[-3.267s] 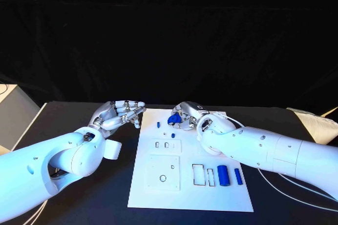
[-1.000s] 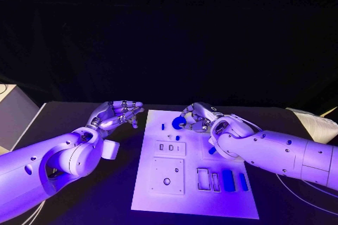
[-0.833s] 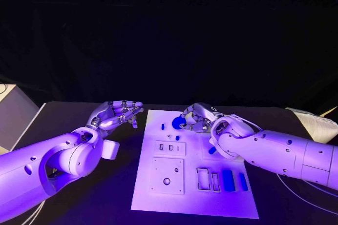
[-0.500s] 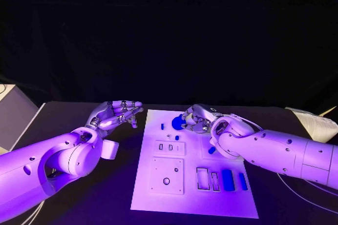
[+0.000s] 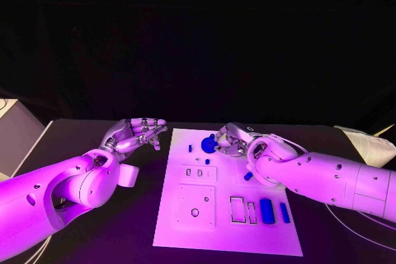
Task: Assemble the parts on the task board
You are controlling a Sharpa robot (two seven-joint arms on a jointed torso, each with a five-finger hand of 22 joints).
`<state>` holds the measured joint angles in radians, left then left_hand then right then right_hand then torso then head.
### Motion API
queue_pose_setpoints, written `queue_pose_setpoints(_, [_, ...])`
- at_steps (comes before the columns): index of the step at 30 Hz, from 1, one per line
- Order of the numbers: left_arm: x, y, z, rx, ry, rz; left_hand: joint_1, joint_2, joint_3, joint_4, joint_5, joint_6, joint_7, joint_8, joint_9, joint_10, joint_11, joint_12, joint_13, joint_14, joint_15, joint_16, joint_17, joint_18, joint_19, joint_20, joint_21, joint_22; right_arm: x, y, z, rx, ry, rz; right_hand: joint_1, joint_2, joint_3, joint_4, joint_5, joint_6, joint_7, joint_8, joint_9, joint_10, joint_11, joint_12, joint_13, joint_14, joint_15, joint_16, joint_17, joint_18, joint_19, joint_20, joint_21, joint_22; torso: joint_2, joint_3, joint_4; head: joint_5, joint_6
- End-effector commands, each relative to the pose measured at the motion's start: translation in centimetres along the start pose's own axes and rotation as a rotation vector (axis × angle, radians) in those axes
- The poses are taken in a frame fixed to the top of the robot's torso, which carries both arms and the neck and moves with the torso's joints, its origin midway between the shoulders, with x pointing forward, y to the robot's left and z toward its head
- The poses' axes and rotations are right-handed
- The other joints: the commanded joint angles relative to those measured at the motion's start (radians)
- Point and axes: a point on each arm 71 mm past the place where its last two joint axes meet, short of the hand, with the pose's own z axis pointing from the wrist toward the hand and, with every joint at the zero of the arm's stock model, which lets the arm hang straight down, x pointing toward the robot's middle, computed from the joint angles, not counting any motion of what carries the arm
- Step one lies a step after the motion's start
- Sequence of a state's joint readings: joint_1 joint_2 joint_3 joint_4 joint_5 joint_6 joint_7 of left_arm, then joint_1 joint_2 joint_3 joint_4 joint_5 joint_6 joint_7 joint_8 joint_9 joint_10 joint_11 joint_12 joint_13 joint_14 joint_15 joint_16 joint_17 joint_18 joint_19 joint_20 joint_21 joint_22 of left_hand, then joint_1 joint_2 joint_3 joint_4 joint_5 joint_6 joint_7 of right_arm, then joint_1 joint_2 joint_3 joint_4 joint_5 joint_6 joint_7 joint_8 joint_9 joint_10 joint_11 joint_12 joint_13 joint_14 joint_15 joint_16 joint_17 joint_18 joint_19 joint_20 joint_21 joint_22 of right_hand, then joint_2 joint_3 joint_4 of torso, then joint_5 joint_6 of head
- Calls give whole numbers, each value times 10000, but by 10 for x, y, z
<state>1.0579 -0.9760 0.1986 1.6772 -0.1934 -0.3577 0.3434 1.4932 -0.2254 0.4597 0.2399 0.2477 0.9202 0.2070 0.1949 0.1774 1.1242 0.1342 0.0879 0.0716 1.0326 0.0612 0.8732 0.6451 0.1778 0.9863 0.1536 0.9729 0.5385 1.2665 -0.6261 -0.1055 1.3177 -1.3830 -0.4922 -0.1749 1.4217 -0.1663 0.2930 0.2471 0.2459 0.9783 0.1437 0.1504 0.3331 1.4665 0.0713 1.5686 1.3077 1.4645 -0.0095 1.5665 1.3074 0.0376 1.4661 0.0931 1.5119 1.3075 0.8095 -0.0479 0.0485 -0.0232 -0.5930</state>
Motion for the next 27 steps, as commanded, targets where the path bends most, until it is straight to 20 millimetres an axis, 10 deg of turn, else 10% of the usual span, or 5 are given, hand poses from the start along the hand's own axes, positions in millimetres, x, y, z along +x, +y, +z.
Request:
queue_pose_setpoints(1, [2, -1, 0, 91, 165, -38, -73, 3, 55, -15, -67, -65, -27, 53, 13, 8, 17, 35, 15, -63, -8, 48, 5, 69, -66, -10, 61, 13, -2, 1, -1, -17, -332, -173, 10, -131, 65, 16, 20, 88, 15, 64, -9, 1043, -85, 22, 2631, 1063, -59, 43, 2634, -200, 787, -84, 48, 1978, 10, 7, 0, -2, -3])
queue_pose_setpoints(27, [2, -1, 1, 79, 143, -31, -98, -16, 105, -38, -70, -84, -28, 70, 43, -7, 24, 41, 14, -201, 9, 12, -38, 65, -185, 5, 110, 33, 10, 8, 3, -134, 789, 275, -823, -508, -134, 372, -41, -464, 201, -364, -231, 1043, 86, 22, 2631, 1063, 107, 43, 2634, -196, 781, 58, 24, 1966, 8, -8, 6, -53, -33])
